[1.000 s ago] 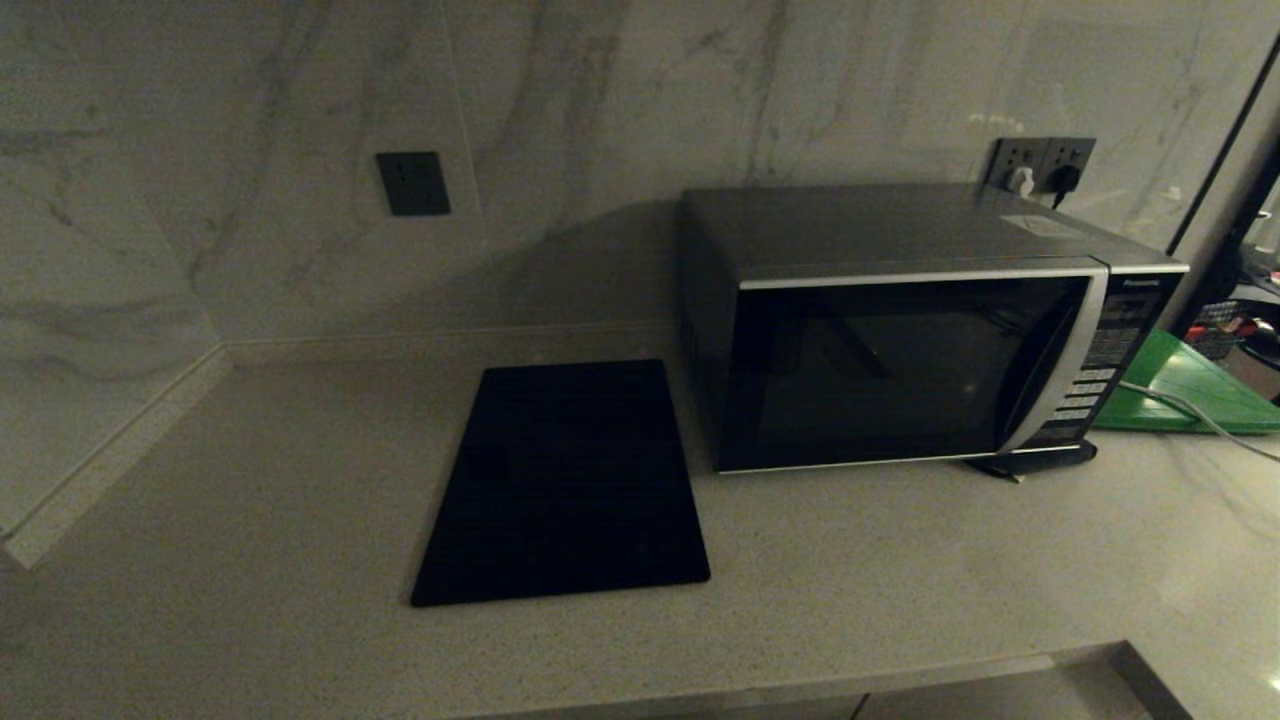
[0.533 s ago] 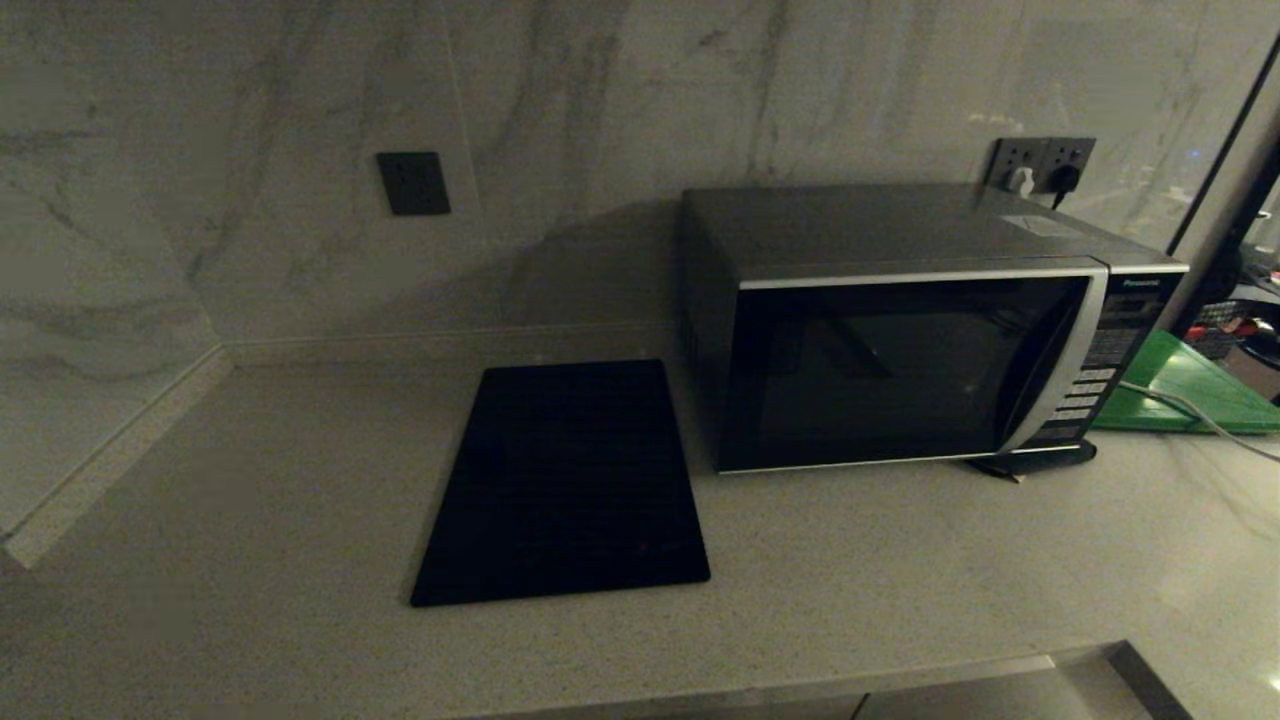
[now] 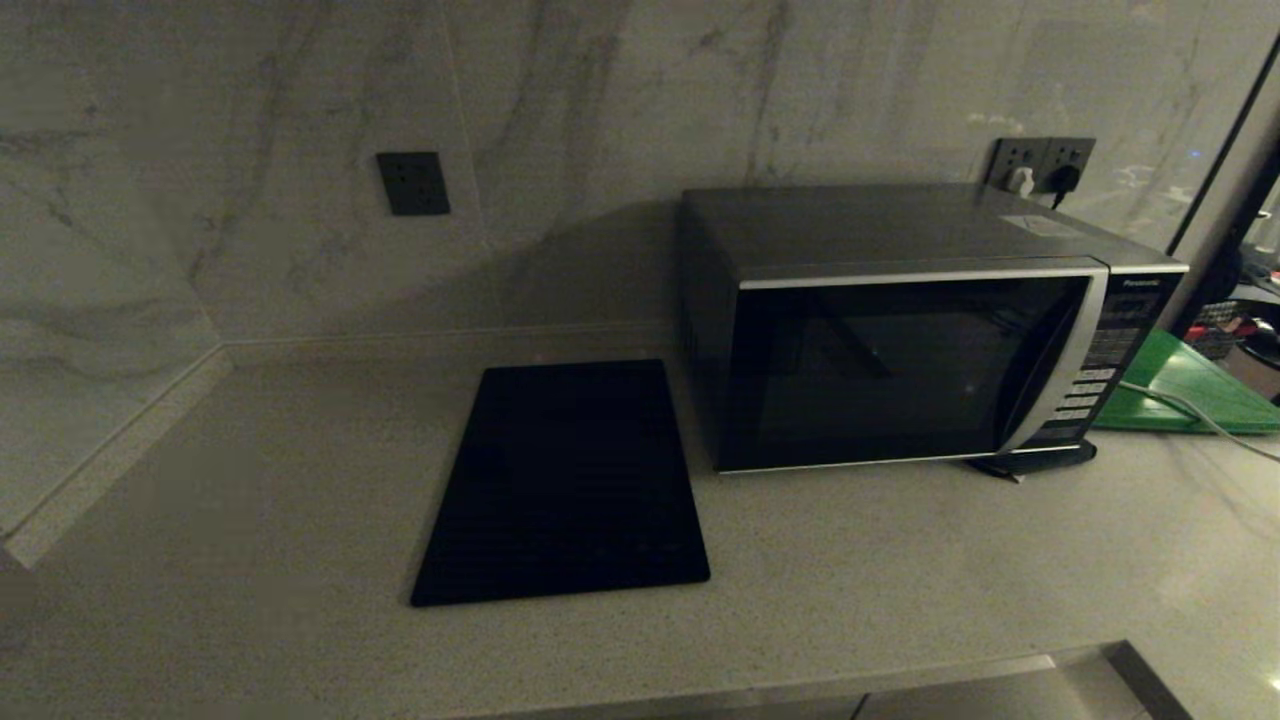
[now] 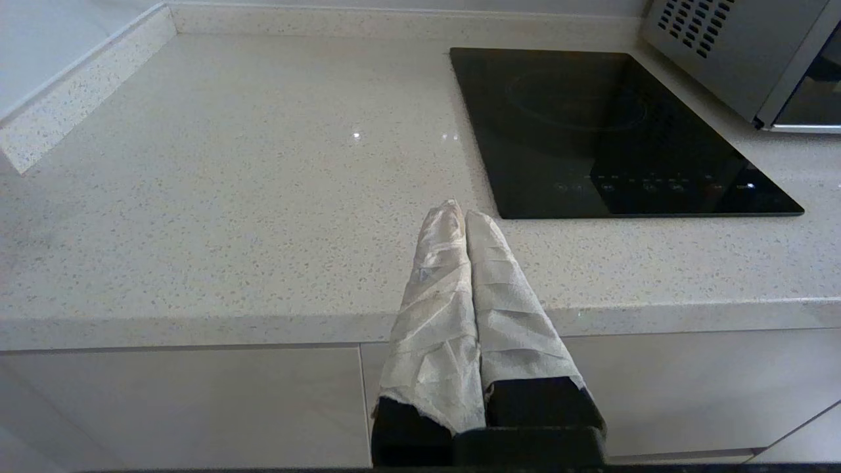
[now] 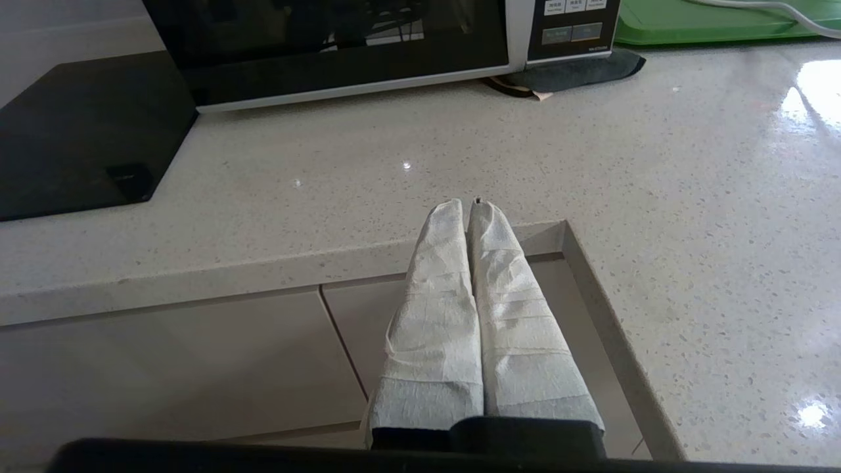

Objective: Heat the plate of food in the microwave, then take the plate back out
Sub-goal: Open the microwave oven

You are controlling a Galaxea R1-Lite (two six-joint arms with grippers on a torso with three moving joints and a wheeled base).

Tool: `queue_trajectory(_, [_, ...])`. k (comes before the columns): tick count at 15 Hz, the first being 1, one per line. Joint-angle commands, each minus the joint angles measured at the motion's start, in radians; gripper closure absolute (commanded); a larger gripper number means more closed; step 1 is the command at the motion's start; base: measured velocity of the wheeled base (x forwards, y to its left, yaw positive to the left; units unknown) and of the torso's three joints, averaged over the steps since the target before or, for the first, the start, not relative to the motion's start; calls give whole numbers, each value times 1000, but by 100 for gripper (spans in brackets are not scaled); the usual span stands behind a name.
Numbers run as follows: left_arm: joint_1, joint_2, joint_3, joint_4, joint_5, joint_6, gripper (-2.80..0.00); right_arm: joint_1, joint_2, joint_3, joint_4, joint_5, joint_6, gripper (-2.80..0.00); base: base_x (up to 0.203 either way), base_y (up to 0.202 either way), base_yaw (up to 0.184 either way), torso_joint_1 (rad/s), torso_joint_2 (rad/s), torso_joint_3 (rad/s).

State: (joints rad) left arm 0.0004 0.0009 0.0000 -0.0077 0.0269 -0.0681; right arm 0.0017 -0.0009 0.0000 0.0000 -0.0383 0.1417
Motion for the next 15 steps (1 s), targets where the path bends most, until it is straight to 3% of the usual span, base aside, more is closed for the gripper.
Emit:
queue_trajectory(1, [1,1,0,-2,1,-1,0,1,1,2,0,0,1,0,0,0,0,0,0,0])
queue_trajectory(15, [1,1,0,0,1,-1,0,0,1,2,0,0,1,0,0,0,0,0,0,0])
